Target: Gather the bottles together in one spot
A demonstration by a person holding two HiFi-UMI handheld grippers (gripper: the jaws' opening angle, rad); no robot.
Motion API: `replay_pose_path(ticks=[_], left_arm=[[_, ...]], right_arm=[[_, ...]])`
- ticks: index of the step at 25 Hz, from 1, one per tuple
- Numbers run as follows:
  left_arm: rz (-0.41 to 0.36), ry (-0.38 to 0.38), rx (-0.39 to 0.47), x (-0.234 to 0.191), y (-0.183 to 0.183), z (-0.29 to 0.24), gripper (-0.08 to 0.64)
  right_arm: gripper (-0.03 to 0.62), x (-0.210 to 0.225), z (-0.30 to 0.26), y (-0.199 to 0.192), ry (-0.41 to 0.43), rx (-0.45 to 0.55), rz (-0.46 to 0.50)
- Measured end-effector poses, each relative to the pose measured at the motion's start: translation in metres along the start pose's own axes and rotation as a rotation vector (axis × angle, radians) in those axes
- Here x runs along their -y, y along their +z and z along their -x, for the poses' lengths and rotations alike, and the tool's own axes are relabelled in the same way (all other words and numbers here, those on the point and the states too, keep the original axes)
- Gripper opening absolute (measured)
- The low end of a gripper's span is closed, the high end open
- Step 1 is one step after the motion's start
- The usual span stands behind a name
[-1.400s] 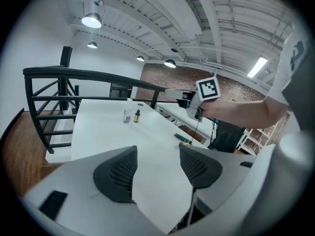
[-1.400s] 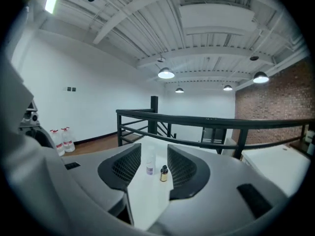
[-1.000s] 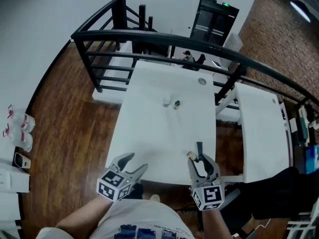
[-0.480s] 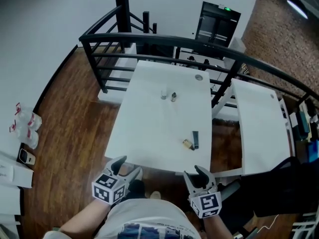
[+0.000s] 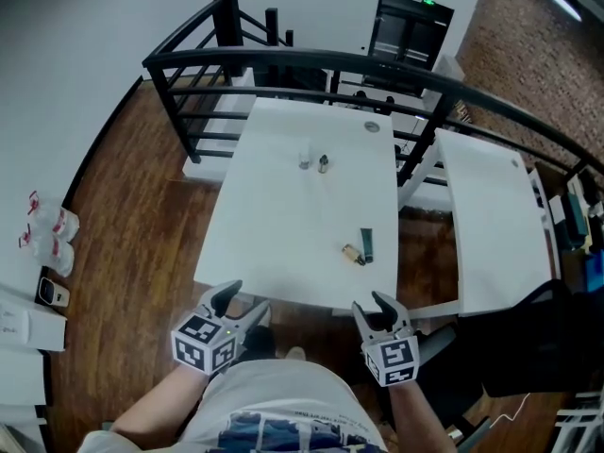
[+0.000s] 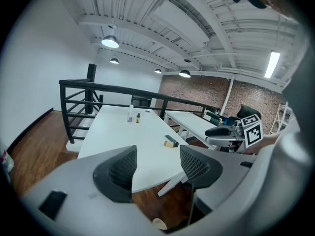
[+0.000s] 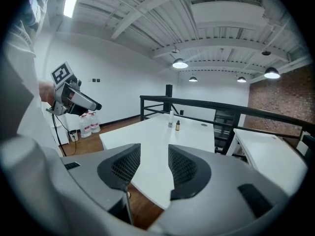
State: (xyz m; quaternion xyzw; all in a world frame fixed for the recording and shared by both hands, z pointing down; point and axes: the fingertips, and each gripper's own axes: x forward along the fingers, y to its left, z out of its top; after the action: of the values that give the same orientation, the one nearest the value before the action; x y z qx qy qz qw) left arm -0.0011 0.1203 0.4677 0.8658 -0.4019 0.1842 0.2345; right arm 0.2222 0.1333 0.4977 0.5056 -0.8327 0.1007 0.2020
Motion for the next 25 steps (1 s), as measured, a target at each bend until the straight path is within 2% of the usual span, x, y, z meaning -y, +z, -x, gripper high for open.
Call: replay_pose_path(ticks=[3, 7, 17, 21, 25], left_arm=[[-0.004, -0.021, -0.012, 0.000, 0.003, -0.010, 0.250], [-0.019, -0.034, -0.028, -0.006, 0.008, -0.024, 0.250], [-0.027, -0.078, -0.085, -0.041, 0.018, -0.054, 0.250], [-0.032, -0.110, -0.110, -0.058, 0.024, -0.066, 0.250], [-0.038, -0.142, -0.129, -0.073, 0.027, -0.075, 0.250]], right_arm=[[0.199, 0.019, -0.018, -0.017, -0.018, -0.027, 0.021], [0.199, 0.048, -0.044, -0.034, -0.047, -0.089, 0.000], [0.204, 0.125, -0.145, -0.041, -0.079, -0.285, -0.067], [0.206, 0.140, -0.186, -0.055, -0.062, -0.409, -0.072], [0.210, 0.153, -0.215, -0.083, -0.058, -0.584, -0.063]])
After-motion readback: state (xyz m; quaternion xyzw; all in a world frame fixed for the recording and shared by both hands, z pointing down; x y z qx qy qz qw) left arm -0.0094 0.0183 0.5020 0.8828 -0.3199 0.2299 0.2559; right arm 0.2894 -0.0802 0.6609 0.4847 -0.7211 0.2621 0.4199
